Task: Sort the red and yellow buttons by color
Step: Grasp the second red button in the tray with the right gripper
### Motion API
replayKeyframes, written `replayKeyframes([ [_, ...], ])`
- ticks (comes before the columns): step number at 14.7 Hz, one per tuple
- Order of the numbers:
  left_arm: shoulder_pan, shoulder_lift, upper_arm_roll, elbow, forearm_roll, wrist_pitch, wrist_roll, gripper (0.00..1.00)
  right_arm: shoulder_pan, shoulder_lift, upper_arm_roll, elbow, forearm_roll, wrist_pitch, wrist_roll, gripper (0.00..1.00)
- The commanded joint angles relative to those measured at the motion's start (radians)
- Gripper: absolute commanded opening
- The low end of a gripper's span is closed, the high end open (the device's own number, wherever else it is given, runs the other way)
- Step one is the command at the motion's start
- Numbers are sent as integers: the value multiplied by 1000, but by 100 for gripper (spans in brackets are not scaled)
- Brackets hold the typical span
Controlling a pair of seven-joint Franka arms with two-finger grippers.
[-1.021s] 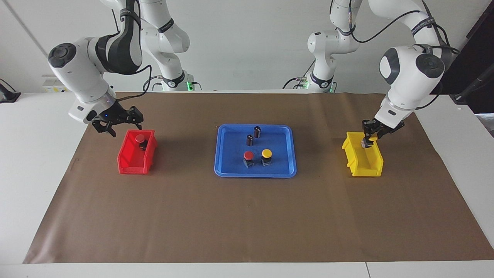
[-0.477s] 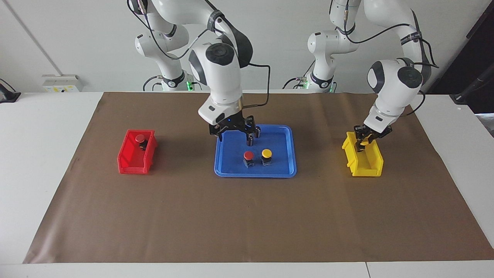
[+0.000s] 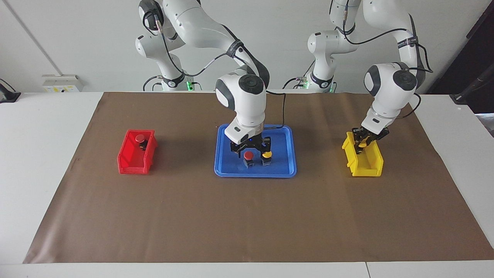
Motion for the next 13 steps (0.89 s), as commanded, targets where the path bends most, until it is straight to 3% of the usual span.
replayKeyframes([
  [1, 23, 0, -10, -4, 10, 24, 12, 54, -9, -43, 9, -69, -13, 36, -11, 80],
  [3, 23, 15, -10, 40, 11, 3, 12, 63, -7, -57, 12, -115, -12, 82, -10, 78],
  [5, 17, 36, -10, 117, 11, -58, 12, 83, -7, -72, 12, -160, -12, 113, -10, 77],
  [6, 9, 42, -10, 164, 11, -101, 12, 99, -6, -74, 12, -173, -12, 119, -8, 77],
  [11, -5, 41, -21, 509, 11, -428, 64, 100, -6, -74, 13, -177, -12, 134, -10, 66],
  [13, -23, 40, -21, 600, 4, -512, 67, 100, -7, -74, 13, -177, -12, 139, -10, 61],
])
